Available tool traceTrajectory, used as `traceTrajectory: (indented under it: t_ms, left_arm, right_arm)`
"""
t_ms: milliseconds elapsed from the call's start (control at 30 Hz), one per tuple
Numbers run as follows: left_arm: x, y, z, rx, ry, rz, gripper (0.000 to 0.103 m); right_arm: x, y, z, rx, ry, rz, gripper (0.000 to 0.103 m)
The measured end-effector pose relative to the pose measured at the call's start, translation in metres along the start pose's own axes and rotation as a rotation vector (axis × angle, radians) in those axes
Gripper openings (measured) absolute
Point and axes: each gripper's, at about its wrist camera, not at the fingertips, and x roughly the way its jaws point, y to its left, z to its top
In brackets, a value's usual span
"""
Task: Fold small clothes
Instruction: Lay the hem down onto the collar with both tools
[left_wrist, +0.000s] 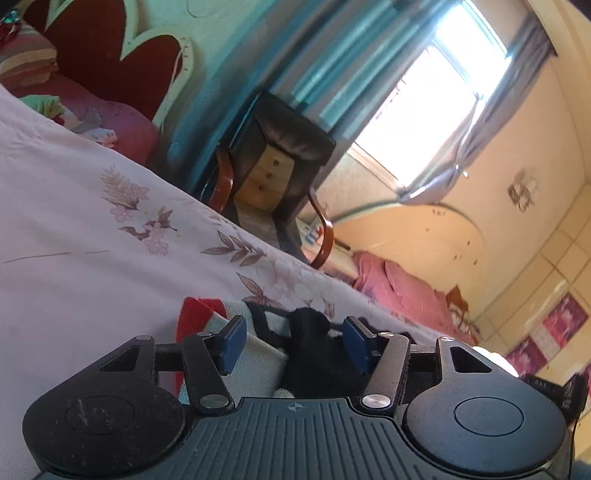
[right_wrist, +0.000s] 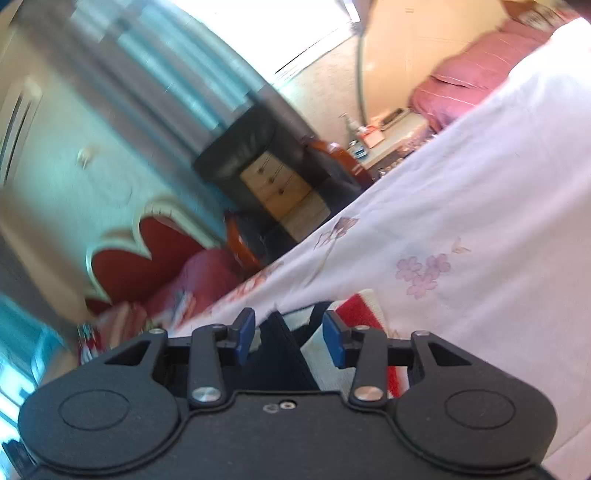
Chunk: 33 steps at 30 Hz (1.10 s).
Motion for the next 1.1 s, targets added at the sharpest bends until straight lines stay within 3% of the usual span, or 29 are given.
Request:
traceTrajectory:
  t_ms: [200,300,367,433,500,567,633,700,800,867,933,1100]
  left_arm:
    - [0.019,-0.028,0.003,0.179,0.157,0.047,0.054]
    - [0.026,-0.036,0.003,0.241,0.196,0.116,0.019]
    - [0.027,-0.036,0.004,0.236,0.201,0.118,0.013]
    - [0.024,-0.037,0.004,0.258,0.192,0.113,0.005]
    - [0.02,-0.04,0.002,0.283,0.159,0.119,0.004]
    - [0.009,-0.043,0.001,0.294,0.082,0.113,0.004]
    - [-0.008,-0.047,0.003,0.302,-0.019,0.104,0.004]
    - [-0.011,-0.052,0.009,0.317,-0.054,0.122,0.004]
    - [0.009,-0.044,0.012,0.287,0.014,0.185,0.004]
    - [0.025,-0.036,0.004,0.27,0.083,0.228,0.004]
    - [0.028,-0.035,0.003,0.261,0.081,0.237,0.004]
    - [0.032,-0.045,0.001,0.311,0.114,0.26,0.004]
  right_arm:
    - [0.019,0.033,-0.008,-0.242,0.104,-0.077,0.038]
    - [0.03,0.046,-0.013,-0.347,0.137,-0.15,0.036]
    - [0.034,0.056,-0.018,-0.413,0.146,-0.17,0.03]
    - [0.037,0.063,-0.021,-0.479,0.164,-0.181,0.014]
    - [0.036,0.068,-0.025,-0.535,0.168,-0.193,0.006]
    - [0.032,0.072,-0.026,-0.567,0.142,-0.196,0.005]
    - [0.022,0.075,-0.023,-0.569,0.062,-0.199,0.005]
    - [0.01,0.076,-0.016,-0.543,-0.016,-0.176,0.005]
    - [0.013,0.072,-0.011,-0.524,-0.055,-0.22,0.005]
    - [0.03,0.059,-0.01,-0.479,0.007,-0.276,0.005]
    - [0.046,0.048,-0.017,-0.465,0.065,-0.316,0.005]
    - [0.052,0.052,-0.026,-0.499,0.055,-0.335,0.008]
